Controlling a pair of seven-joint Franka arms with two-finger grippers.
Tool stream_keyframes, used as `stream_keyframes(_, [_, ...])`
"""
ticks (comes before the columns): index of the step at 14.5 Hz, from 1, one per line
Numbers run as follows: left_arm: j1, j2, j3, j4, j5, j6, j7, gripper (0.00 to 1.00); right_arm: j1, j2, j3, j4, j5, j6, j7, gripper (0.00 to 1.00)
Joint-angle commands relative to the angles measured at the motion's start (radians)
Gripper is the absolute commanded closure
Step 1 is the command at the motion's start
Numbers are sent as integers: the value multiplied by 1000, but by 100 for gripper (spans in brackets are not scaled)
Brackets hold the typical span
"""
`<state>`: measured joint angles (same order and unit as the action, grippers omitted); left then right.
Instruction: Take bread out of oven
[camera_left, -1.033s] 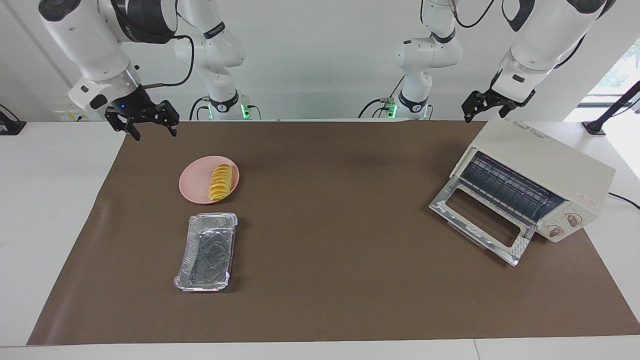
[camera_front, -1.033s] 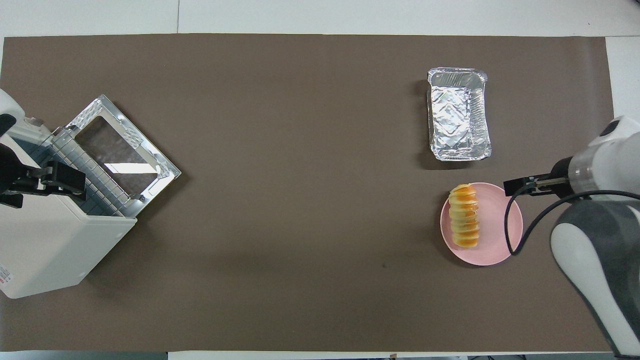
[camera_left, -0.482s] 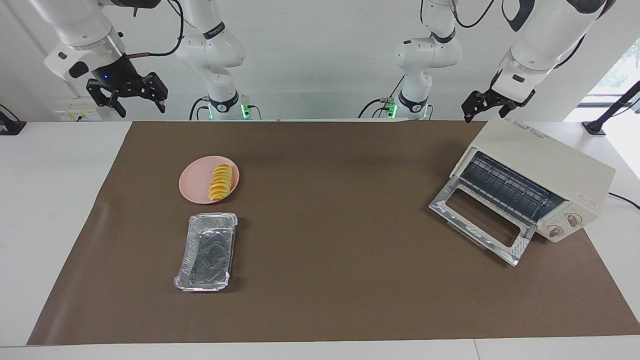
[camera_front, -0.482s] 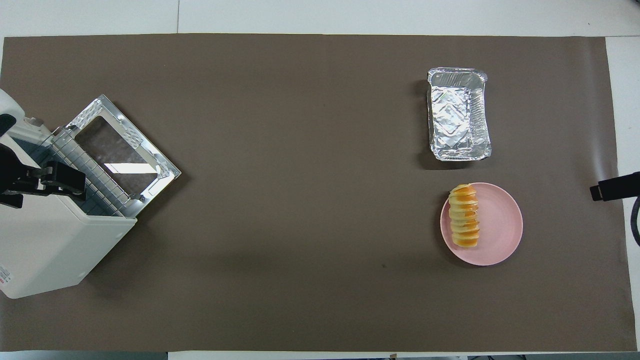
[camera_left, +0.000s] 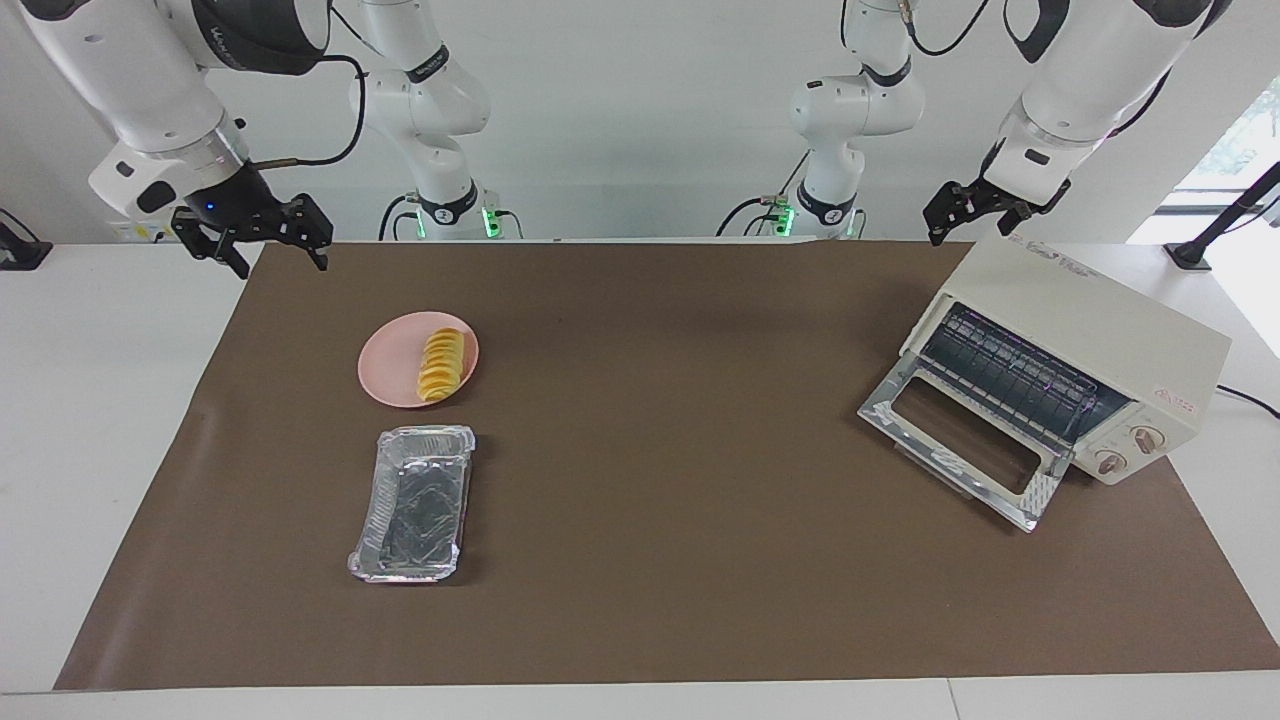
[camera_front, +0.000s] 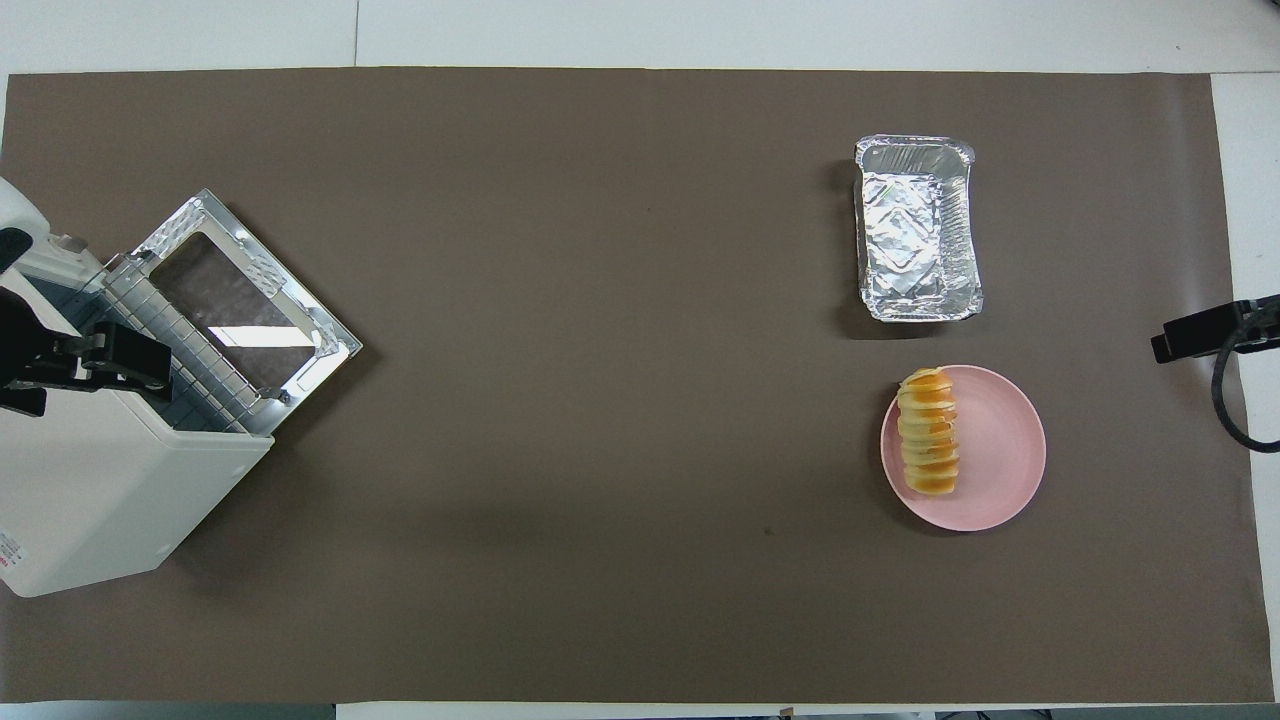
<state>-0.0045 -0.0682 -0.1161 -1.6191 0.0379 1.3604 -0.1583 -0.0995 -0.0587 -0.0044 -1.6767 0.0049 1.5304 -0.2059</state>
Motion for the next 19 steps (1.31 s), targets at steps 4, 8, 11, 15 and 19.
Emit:
stream_keyframes(4, [12, -27, -4, -27, -12, 12, 5, 0, -22, -19, 1, 86, -28, -148, -26, 0])
stream_keyframes(8, [12, -27, -4, -27, -12, 12, 5, 0, -17, -23, -3, 78, -26, -131, -23, 0])
stream_keyframes(11, [12, -27, -4, -27, -13, 12, 5, 0, -19, -23, -3, 78, -28, -131, -23, 0])
stream_keyframes(15, [12, -27, -4, -28, -12, 12, 5, 0, -17, -23, -2, 77, -28, -127, -13, 0])
stream_keyframes(19, [12, -27, -4, -28, -12, 12, 5, 0, -16, -24, -2, 60, -28, -69, -16, 0])
